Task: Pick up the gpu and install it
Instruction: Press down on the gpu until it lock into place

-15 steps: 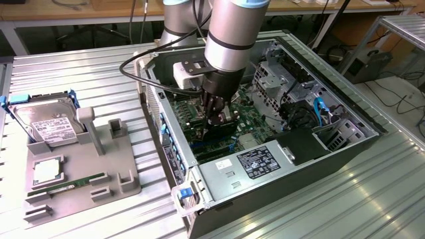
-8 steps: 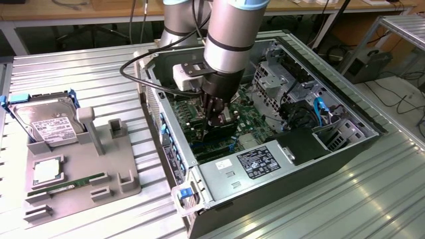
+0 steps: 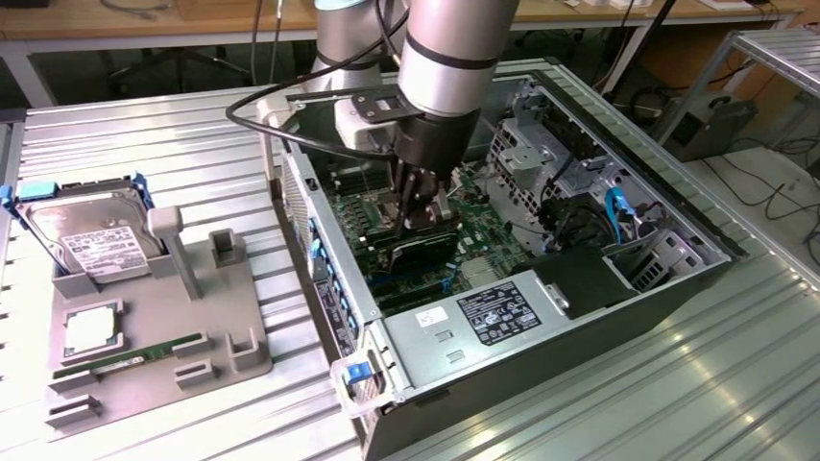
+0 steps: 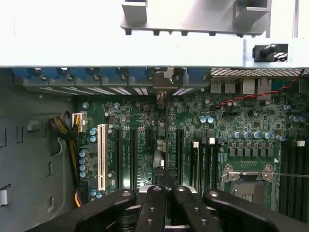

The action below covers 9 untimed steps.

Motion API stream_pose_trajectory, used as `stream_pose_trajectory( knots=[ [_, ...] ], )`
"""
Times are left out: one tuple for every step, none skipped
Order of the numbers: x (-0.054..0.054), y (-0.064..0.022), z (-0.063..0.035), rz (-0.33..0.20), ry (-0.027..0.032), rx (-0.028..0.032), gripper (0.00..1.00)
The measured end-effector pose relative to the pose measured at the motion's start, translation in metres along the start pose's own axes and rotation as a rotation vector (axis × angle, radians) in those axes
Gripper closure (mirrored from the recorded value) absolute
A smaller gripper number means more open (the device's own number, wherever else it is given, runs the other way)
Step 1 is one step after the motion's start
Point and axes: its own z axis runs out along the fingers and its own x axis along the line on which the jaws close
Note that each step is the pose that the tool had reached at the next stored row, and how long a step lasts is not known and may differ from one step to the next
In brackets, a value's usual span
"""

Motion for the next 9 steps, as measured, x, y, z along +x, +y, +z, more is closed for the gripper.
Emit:
stream_pose_trajectory(
  knots=[
    [0.0000,0.0000,0.0000,0.000,0.0000,0.0000,0.89],
    [0.0000,0.0000,0.0000,0.000,0.0000,0.0000,0.89],
    [0.0000,0.0000,0.0000,0.000,0.0001,0.0000,0.89],
    [0.0000,0.0000,0.0000,0.000,0.0000,0.0000,0.89],
    [0.0000,0.0000,-0.0001,0.000,0.0001,-0.0001,0.89],
    [0.0000,0.0000,0.0000,0.000,0.0000,0.0000,0.89],
    [0.0000,0.0000,0.0000,0.000,0.0000,0.0000,0.89],
    [0.0000,0.0000,-0.0001,0.000,0.0001,0.0000,0.89],
    [0.0000,0.0000,-0.0001,0.000,0.0001,-0.0001,0.89]
  ],
)
